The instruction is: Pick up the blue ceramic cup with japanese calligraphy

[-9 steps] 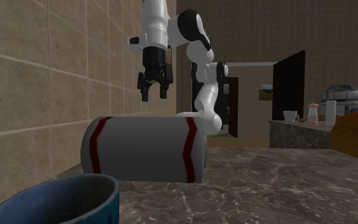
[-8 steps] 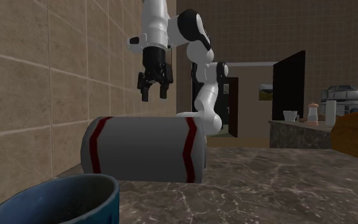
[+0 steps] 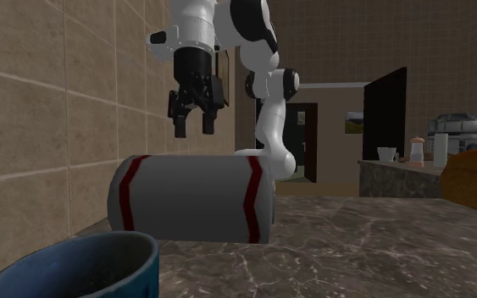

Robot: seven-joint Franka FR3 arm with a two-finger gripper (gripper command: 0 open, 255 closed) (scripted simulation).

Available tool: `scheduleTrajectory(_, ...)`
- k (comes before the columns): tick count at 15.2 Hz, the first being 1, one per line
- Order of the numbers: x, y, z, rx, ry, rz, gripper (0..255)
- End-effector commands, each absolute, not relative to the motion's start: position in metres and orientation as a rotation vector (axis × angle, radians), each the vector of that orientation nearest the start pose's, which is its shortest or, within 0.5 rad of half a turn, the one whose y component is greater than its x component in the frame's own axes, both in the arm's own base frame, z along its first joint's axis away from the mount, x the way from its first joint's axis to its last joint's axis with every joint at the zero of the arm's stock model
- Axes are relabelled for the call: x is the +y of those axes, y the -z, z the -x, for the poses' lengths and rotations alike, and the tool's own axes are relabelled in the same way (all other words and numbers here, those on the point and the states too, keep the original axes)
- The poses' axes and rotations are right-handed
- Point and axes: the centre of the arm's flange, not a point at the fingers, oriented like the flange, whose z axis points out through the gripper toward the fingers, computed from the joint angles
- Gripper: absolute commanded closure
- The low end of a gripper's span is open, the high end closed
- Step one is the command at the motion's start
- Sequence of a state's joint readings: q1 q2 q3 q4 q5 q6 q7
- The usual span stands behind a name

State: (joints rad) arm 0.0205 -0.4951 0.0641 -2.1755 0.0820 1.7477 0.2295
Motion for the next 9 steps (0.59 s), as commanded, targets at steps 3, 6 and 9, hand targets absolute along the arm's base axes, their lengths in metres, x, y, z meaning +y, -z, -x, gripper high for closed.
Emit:
scheduleTrajectory(3, 0.070, -0.575, -0.455, 0.252, 0.054, 3.075, 0)
scheduleTrajectory(6, 0.089, -0.567, -0.492, 0.253, 0.029, 3.079, 0)
scheduleTrajectory(9, 0.107, -0.558, -0.528, 0.253, 0.003, 3.083, 0)
